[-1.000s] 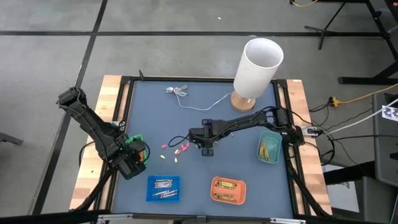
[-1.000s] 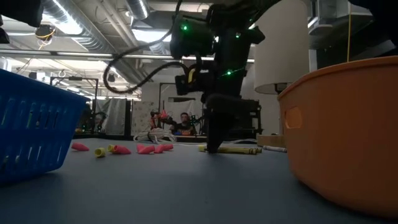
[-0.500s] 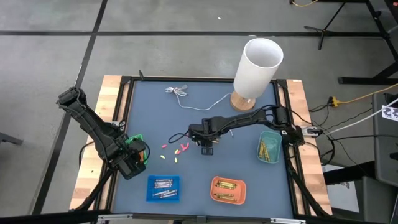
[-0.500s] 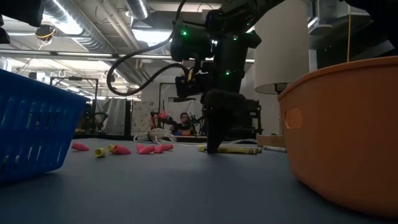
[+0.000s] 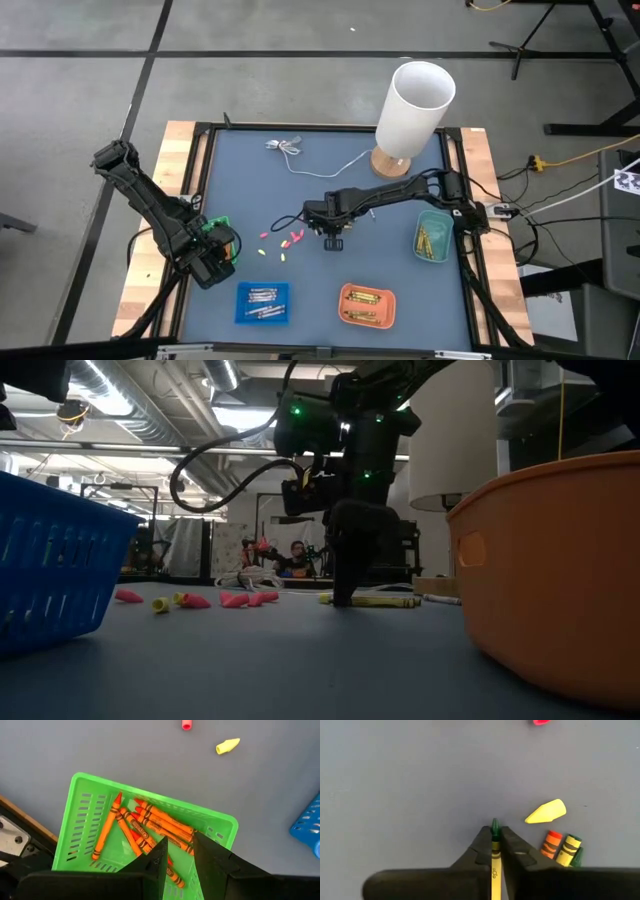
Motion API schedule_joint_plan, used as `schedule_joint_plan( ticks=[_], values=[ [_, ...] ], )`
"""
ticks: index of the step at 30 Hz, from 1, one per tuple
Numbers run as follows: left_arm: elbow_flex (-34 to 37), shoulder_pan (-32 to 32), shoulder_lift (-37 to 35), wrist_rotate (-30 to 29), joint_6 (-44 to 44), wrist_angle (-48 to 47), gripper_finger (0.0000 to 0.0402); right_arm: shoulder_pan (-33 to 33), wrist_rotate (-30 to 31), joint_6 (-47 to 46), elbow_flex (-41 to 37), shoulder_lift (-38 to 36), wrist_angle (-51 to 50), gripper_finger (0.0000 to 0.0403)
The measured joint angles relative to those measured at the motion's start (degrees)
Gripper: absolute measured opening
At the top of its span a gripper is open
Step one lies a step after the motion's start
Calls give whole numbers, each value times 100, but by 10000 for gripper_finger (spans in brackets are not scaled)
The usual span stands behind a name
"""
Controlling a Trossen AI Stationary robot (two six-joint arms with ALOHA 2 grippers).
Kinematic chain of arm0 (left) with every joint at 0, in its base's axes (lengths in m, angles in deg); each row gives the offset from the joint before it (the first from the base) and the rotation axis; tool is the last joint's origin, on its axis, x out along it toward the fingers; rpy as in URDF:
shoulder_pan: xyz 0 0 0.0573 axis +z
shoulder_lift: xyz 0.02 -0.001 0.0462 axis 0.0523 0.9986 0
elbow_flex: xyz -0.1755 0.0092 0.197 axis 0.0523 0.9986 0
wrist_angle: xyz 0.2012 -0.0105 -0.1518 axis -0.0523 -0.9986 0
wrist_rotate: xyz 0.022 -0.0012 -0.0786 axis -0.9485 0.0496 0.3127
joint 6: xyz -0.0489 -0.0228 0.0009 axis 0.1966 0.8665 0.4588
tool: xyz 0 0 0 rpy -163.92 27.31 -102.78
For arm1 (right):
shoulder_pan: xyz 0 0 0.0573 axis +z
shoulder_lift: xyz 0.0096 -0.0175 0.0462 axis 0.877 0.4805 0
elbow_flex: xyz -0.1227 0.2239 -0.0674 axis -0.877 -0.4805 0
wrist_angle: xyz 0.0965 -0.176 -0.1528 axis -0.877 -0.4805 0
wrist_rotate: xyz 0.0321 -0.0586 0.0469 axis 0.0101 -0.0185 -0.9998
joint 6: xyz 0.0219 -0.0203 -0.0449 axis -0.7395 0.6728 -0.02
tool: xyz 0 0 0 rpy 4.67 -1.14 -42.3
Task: Sort crayons
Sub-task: Put the green crayon into the orange bin
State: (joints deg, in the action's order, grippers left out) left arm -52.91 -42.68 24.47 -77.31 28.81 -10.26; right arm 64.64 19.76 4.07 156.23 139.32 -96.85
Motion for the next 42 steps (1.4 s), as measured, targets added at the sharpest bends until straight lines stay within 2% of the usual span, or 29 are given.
schedule_joint_plan(
  ticks=[12, 16, 20, 26, 31, 35, 42],
  values=[
    [0, 1, 0, -1125, -22, 872, 77, -19, -547, -22, -2, -4, 81, 20],
    [0, 1, 0, -1309, -22, 1074, 77, -15, -733, -24, 257, 23, -327, 15],
    [0, 1, 0, -1387, -22, 1135, 77, 31, -1254, -46, 722, 46, -824, 16],
    [0, 1, 0, -1481, -23, 1143, 77, 78, -2523, -513, 1282, 26, -1118, 16],
    [0, 1, 0, -1473, -22, 1143, 77, 361, -3502, -958, 1625, 20, -1308, 16],
    [0, 1, 0, -1472, -22, 1143, 77, 702, -3751, -996, 1848, 11, -1463, 16],
    [0, 1, 0, -1470, -22, 1143, 77, 1378, -3738, -994, 2220, -2, -1823, 17]
  ],
)
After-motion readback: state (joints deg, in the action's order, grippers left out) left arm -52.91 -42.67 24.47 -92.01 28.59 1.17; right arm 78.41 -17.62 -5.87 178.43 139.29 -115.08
